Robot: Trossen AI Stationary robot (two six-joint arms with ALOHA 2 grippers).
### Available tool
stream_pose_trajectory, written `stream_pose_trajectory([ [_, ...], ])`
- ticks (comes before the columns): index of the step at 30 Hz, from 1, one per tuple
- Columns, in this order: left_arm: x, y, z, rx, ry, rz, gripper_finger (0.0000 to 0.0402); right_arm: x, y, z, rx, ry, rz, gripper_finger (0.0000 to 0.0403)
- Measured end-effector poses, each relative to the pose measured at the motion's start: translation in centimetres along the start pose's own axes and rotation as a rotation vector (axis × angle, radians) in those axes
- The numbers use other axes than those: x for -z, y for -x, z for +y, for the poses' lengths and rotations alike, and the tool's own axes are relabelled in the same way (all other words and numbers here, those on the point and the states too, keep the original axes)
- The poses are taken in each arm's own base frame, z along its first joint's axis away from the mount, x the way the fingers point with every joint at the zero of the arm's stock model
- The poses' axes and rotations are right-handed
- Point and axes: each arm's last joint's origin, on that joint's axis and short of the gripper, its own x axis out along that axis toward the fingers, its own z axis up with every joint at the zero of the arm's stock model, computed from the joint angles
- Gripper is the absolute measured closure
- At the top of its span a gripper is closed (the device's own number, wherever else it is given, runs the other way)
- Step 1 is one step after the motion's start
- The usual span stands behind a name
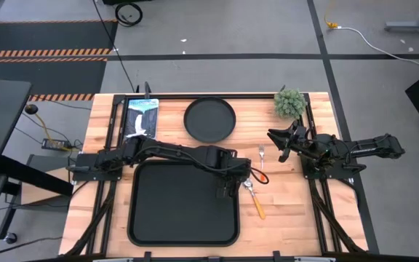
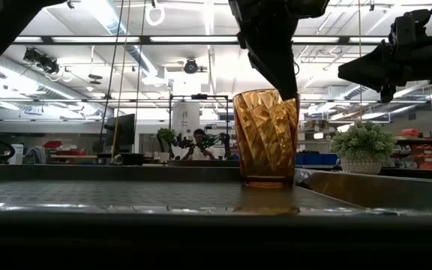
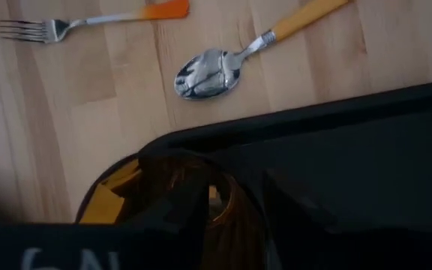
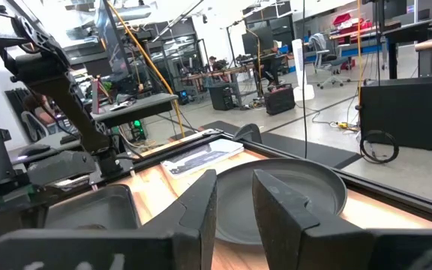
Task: Pick and place plate/cup/fork/spoon on tray
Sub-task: Put the brown cup on the black tray, then put the black plate to the bottom of the brown cup on the black tray
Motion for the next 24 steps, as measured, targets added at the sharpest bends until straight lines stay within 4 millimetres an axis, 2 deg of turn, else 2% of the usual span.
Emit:
stream_pose_trajectory([
  [7, 0.1, 1.1, 0.1, 0.000, -0.009, 0.001, 0.0269, 0.0, 0.0, 0.0, 0.000, 0.000, 0.000, 0.0310],
  [10, 0.3, 2.7, 0.8, -0.008, -0.002, 0.009, 0.0269, 0.0, 0.0, 0.0, 0.000, 0.000, 0.001, 0.0310],
  [13, 0.7, 4.1, 2.4, -0.056, 0.001, 0.028, 0.0269, -0.1, 0.0, 0.0, -0.001, -0.004, -0.007, 0.0310],
  [17, 1.7, 4.3, 5.2, -0.142, 0.008, 0.102, 0.0269, -0.1, 0.0, 0.0, -0.002, -0.008, -0.014, 0.0310],
  [20, 2.9, 3.9, 7.4, -0.154, 0.046, 0.168, 0.0270, -0.2, 0.0, 0.0, -0.003, -0.010, -0.018, 0.0310],
  [24, 5.5, 2.4, 9.5, -0.169, 0.082, 0.296, 0.0281, -0.2, 0.0, 0.0, -0.003, -0.011, -0.019, 0.0310],
])
